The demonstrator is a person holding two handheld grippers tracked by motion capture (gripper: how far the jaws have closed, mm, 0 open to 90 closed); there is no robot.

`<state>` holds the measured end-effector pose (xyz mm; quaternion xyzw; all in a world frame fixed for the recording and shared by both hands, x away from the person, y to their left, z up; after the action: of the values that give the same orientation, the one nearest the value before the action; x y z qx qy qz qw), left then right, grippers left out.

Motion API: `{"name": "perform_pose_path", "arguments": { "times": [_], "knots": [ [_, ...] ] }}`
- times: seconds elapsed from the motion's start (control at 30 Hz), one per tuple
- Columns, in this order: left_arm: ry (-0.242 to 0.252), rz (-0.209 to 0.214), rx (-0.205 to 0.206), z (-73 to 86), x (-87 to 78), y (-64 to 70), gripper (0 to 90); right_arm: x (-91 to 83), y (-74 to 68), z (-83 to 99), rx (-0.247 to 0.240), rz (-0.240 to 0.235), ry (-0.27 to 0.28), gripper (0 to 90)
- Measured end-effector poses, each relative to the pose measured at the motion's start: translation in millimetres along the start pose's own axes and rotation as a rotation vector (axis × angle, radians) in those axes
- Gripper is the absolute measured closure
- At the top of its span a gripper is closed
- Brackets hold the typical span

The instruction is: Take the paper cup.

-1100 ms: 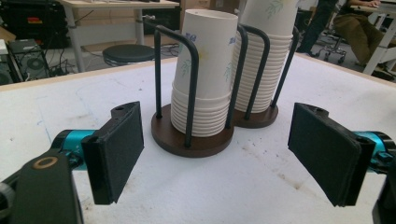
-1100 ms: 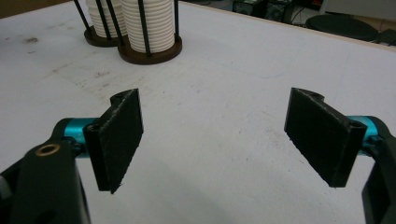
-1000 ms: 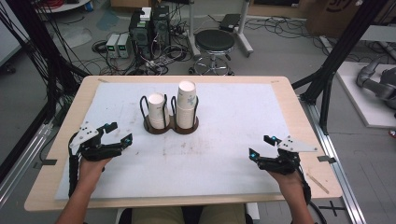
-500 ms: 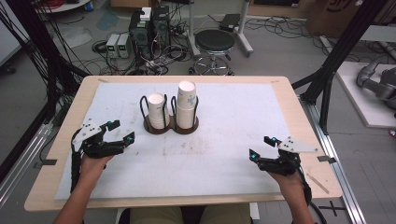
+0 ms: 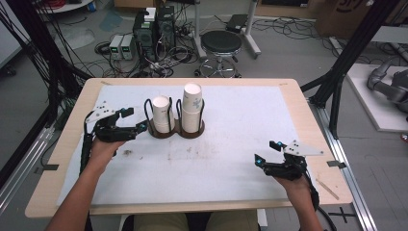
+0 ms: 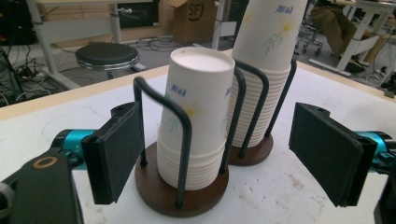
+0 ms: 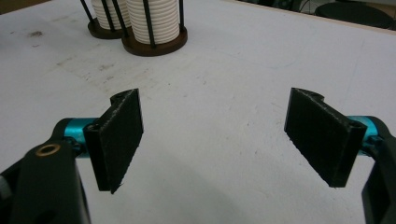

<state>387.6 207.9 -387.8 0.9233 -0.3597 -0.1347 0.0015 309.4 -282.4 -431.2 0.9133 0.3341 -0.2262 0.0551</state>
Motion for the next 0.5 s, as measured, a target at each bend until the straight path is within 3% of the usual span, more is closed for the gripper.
{"name": "perform_pose_path", "arguments": {
  "times": [0.5],
  "knots": [
    [-0.068, 0.022, 0.048, -37.6, 37.3, -2.7, 17.9, 0.3, -0.2, 0.2, 0.004, -0.009, 0.002, 20.0]
  ]
}}
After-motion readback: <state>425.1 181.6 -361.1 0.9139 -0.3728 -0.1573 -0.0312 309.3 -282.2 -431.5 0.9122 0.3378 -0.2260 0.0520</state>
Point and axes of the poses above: each handheld gripper's, and its own axes: x roughly forward along the jaws, z roughly out of its underside, y roughly to its right, the point moved 4 cm from there along x, roughly forward along the jaws, and after that the axes turned 1 degree about -z, right-handed, at the moved point
